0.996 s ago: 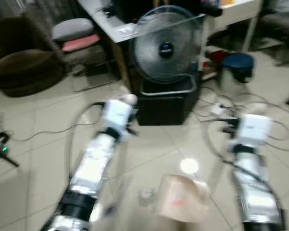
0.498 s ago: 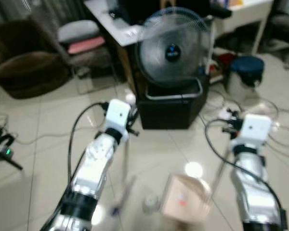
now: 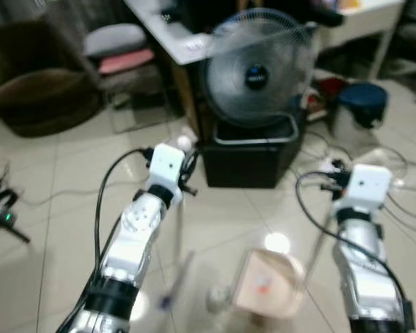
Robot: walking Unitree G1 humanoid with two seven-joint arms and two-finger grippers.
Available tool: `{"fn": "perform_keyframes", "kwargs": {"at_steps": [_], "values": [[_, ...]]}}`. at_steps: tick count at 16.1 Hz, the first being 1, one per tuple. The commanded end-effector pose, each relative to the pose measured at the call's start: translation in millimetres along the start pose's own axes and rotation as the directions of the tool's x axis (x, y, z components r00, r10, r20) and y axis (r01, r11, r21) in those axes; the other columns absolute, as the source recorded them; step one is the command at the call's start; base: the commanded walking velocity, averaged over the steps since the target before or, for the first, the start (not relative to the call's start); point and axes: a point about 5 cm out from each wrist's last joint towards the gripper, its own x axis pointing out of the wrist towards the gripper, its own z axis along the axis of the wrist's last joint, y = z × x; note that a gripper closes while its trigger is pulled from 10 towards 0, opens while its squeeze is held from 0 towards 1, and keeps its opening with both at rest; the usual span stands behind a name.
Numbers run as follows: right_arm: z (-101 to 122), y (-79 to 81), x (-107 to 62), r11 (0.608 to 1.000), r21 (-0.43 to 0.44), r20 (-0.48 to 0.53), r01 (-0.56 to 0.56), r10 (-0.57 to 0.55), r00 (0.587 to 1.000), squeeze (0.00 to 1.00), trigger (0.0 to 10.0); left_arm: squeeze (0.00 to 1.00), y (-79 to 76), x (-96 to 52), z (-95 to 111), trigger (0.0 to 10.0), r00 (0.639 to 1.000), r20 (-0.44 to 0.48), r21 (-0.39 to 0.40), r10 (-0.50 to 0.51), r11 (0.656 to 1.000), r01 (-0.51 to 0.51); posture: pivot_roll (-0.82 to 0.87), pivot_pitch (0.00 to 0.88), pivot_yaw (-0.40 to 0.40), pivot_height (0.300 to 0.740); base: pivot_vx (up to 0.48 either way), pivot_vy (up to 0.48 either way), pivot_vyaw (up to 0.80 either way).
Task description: Sweep floor
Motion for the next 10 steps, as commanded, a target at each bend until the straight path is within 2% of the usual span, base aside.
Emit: {"fn": "perform_keyframes", "kwargs": {"at_steps": [1, 10], "values": [[12, 9.2, 3.3, 0.999, 0.025, 0.054, -0.023, 0.022, 0.998, 0.0, 10.0, 0.0, 13.9, -2.4, 5, 10.0, 0.999, 0.021, 0.03, 0.045, 0.998, -0.046, -0.07, 0.013, 0.102, 0.74, 0.0, 0.0, 0.0], [7, -2.1, 8.2, 1.0, 0.014, 0.033, 0.011, -0.012, 0.999, 0.0, 10.0, 0.0, 15.3, -6.9, 3, 10.0, 0.998, 0.027, 0.019, 0.062, 0.998, -0.063, -0.06, 0.023, 0.095, 0.74, 0.0, 0.0, 0.0]]}}
